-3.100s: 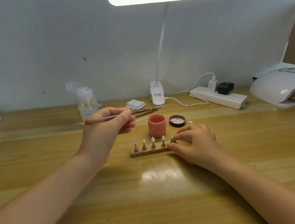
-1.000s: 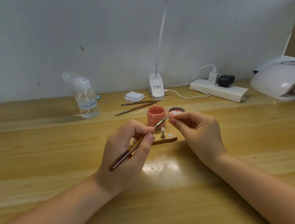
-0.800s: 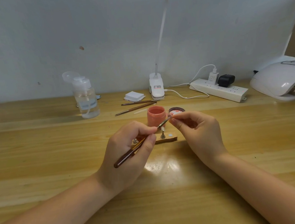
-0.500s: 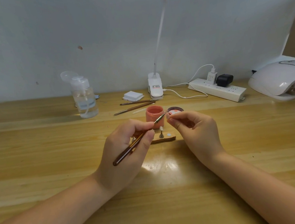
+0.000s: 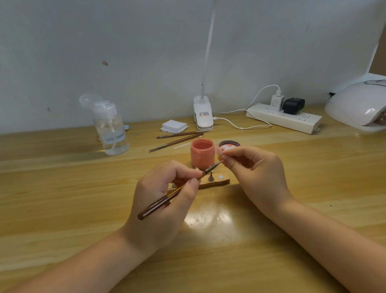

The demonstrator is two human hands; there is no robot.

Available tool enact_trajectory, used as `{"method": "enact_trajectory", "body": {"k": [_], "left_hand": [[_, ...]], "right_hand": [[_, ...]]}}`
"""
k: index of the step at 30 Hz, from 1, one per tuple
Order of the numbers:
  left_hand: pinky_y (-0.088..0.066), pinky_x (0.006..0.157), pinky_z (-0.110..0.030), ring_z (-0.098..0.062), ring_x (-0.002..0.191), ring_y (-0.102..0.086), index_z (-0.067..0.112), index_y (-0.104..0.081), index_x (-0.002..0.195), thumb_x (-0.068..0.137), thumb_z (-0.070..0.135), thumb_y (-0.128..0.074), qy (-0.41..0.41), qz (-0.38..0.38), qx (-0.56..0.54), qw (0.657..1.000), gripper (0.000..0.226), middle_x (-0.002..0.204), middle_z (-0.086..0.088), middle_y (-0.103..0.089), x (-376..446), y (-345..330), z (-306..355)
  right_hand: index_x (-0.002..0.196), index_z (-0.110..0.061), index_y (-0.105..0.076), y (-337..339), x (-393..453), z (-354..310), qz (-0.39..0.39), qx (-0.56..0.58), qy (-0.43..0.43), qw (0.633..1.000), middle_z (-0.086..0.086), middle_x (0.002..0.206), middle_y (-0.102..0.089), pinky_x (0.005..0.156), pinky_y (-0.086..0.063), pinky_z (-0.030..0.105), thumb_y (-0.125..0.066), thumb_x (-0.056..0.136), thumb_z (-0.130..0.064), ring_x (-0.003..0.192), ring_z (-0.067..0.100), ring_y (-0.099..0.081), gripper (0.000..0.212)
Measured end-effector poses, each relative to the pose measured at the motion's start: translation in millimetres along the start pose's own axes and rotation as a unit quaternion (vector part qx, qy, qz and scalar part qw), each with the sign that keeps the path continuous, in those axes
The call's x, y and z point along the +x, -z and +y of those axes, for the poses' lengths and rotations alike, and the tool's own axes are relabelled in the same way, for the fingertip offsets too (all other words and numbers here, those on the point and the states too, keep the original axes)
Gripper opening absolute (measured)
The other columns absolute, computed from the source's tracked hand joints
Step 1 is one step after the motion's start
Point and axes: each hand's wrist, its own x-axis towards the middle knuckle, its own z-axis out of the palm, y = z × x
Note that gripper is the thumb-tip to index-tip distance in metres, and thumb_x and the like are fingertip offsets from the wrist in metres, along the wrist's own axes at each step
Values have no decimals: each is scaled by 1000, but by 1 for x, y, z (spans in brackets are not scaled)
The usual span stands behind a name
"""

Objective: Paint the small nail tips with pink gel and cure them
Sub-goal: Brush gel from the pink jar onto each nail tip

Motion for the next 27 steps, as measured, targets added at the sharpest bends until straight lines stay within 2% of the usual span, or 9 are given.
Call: {"method": "enact_trajectory", "body": {"k": [4,7,11,13,16,19,20,23,27], "left_hand": [[-55,74,-32,-15,86,-67,19,-67,101,89,26,-60,17,22,6,1000,15,89,5,-70,0,-2,3],[-53,73,-29,-13,85,-66,15,-70,97,88,21,-63,12,10,18,1000,13,87,5,-70,1,-2,2],[-54,70,-34,-16,82,-66,14,-68,95,87,29,-54,11,5,1,1000,22,84,3,-69,0,-1,3],[-55,71,-35,-16,84,-66,14,-68,98,87,31,-54,17,11,6,1000,24,87,2,-69,0,-2,4],[-54,67,-37,-16,77,-66,14,-69,91,84,30,-56,21,-18,-4,1000,21,79,2,-69,2,1,7],[-54,57,-25,-13,65,-66,14,-66,81,83,17,-61,100,23,-98,990,6,70,-1,-69,19,11,13],[-52,55,-20,-11,61,-65,12,-66,79,85,12,-61,130,45,-110,984,8,67,0,-69,29,15,14],[-49,48,-16,-6,50,-61,5,-66,78,88,5,-60,209,44,-48,976,11,58,2,-68,70,24,11],[-45,42,-18,-8,44,-58,5,-66,76,85,10,-60,307,-30,58,949,12,55,-2,-66,119,18,4]], "right_hand": [[92,-22,-75,1,0,0,-7,-12,-3,1000,-11,84,-72,77,-55,31,-75,81,-13,82,7,-67,14],[92,-22,-74,1,0,0,-7,-14,-4,1000,-12,83,-71,77,-55,31,-75,80,-11,81,7,-67,15],[92,-22,-75,1,0,0,-4,-11,-17,1000,-11,84,-72,78,-56,33,-75,80,-12,82,7,-68,15],[92,-21,-75,1,0,-1,-5,-17,-14,1000,-11,84,-72,78,-56,31,-75,80,-13,82,7,-68,15],[93,-21,-75,1,0,0,3,-21,-20,1000,-13,83,-71,78,-55,26,-75,80,-12,82,3,-67,16],[97,-20,-74,1,2,1,2,-40,-38,998,-16,85,-68,80,-54,21,-73,82,-13,87,-3,-64,17],[98,-20,-74,1,2,1,1,-42,-44,998,-17,85,-67,80,-54,20,-73,83,-13,88,-5,-64,17],[96,-22,-74,0,2,0,4,-36,-54,998,-20,84,-66,80,-54,19,-73,82,-13,87,-6,-64,16],[91,-23,-74,0,1,0,4,-26,-57,998,-17,83,-68,78,-54,19,-74,82,-11,82,-3,-66,15]]}}
